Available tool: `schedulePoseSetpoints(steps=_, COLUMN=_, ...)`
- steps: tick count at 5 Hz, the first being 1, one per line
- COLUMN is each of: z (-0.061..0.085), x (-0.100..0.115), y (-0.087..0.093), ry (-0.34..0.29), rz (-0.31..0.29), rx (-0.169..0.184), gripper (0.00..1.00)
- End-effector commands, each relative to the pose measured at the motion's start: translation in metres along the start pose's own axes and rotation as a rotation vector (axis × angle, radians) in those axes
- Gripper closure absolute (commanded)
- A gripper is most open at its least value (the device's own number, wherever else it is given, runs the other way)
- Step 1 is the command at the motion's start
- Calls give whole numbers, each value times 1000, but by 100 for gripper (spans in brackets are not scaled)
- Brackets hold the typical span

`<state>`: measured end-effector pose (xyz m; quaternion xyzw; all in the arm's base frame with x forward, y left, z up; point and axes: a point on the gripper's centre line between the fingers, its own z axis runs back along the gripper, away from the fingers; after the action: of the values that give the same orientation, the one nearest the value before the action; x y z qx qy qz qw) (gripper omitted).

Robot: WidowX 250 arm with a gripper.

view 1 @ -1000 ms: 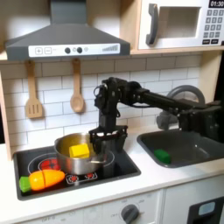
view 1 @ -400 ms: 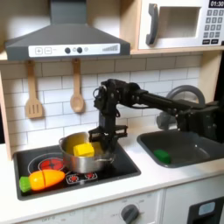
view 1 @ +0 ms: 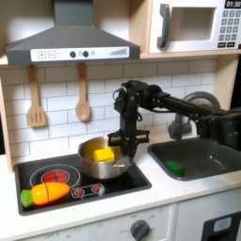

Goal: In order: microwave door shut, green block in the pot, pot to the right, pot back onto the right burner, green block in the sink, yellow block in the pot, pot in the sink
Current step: 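Put the pot in the sink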

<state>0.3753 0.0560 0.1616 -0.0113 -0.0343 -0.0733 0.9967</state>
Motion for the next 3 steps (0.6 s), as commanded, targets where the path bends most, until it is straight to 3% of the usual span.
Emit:
schedulePoseSetpoints(steps=1, z=4, x=10, y=-35, ry=-18, rz=-121, rx=-15, gripper=100)
schedulePoseSetpoints(steps=3, z=-1, x=9, y=-76, ry=-13, rz=-211, rx=-58, gripper=100)
